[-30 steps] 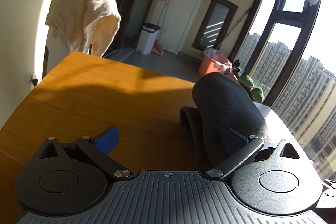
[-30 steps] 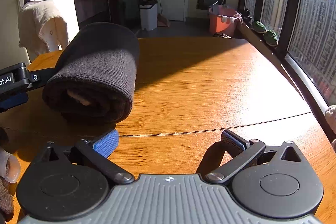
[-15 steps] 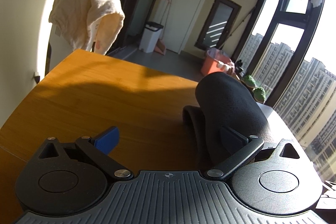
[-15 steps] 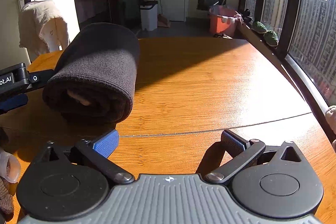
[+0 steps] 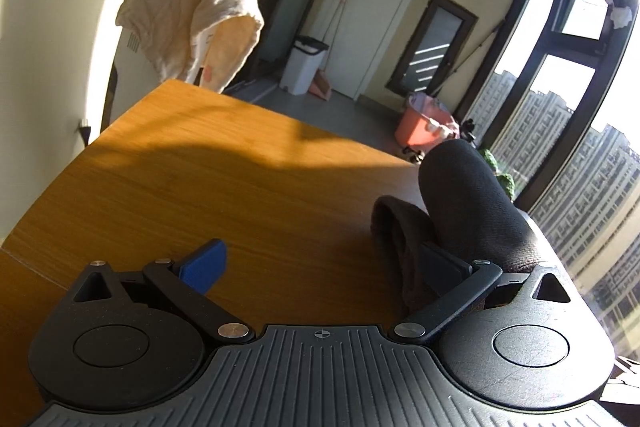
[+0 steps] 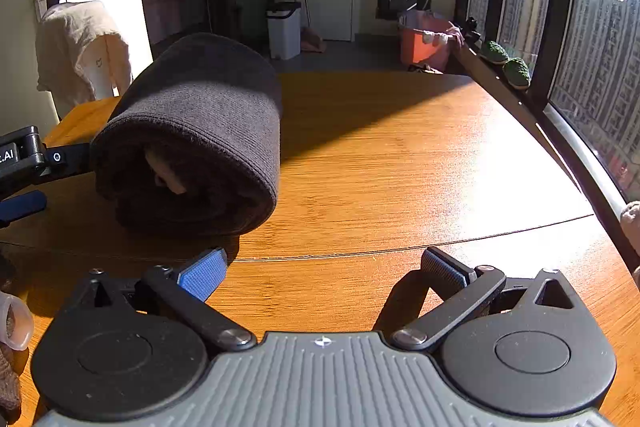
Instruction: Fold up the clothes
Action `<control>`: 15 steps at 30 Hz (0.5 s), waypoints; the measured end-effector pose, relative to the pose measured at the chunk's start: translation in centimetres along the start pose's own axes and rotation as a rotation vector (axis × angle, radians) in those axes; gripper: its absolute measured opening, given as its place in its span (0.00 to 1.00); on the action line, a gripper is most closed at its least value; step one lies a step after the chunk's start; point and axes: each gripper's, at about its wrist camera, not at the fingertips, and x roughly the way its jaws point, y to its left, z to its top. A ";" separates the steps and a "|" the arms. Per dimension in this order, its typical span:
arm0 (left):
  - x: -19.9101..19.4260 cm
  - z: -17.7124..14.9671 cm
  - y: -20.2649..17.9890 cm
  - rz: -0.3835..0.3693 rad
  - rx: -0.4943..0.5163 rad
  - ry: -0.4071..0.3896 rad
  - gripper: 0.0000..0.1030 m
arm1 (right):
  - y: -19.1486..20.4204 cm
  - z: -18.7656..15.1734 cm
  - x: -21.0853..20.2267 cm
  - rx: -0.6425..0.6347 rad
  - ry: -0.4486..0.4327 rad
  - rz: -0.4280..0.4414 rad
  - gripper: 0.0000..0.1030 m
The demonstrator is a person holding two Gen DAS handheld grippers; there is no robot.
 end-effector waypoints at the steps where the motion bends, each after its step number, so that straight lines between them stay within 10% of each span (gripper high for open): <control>1: -0.1 0.0 0.0 0.002 0.003 0.001 1.00 | -0.1 0.0 -0.1 0.000 0.000 0.001 1.00; 15: -3.1 -1.9 -1.0 0.098 0.104 0.042 1.00 | -1.6 -0.5 -0.9 -0.064 0.006 0.075 1.00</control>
